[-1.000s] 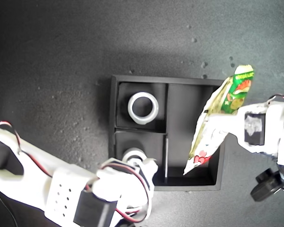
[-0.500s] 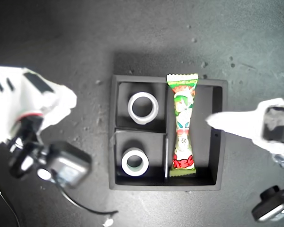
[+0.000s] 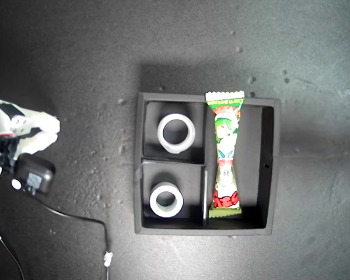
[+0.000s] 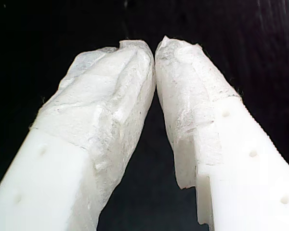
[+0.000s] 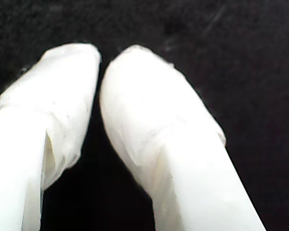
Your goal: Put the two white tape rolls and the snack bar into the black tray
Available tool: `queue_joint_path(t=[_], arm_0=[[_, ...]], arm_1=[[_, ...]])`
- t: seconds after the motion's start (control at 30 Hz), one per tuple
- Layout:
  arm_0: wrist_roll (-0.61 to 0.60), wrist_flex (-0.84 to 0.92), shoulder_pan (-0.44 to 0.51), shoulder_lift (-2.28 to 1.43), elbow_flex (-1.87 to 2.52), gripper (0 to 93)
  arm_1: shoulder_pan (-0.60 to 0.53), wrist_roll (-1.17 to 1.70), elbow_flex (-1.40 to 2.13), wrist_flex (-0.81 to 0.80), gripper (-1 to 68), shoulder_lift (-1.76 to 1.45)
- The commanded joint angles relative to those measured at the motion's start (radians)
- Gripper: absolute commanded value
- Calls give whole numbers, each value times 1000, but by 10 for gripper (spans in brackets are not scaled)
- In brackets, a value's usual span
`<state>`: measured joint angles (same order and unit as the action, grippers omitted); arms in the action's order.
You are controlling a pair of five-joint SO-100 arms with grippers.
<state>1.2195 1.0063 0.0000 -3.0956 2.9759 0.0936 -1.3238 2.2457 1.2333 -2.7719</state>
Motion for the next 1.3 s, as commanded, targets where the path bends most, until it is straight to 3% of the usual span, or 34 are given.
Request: queue_joint_path(t=[0.0,0.07,0.23,0.3,0.57,0.63,0.7,0.77,0.87,0.93,1.03,1.27], arm_0=[[14,41,9,-152,91,1],[9,126,6,-284,132,1],[5,147,17,-291,163,1],[2,167,20,-293,163,1],[5,235,2,-293,163,2],[-40,270,-26,-293,163,2],[-23,285,-28,-293,163,2],[-109,267,-35,-293,163,2],[-126,270,-43,-293,163,2],[-98,296,-40,-293,163,2],[127,387,-31,-291,163,2],[104,388,-31,-291,163,2]], arm_1=[[15,3,339,-81,-7,-160],[11,25,465,-133,-7,-218],[25,41,798,-190,-7,-578],[25,63,879,-235,-7,-580],[-2,0,879,5,-3,-580],[6,-6,879,57,-1,-578],[34,86,879,92,-1,-580],[58,206,879,106,-1,-580],[74,249,879,107,-1,-578],[81,252,879,107,-1,-578],[67,252,879,107,0,-578],[35,252,879,107,0,-578]])
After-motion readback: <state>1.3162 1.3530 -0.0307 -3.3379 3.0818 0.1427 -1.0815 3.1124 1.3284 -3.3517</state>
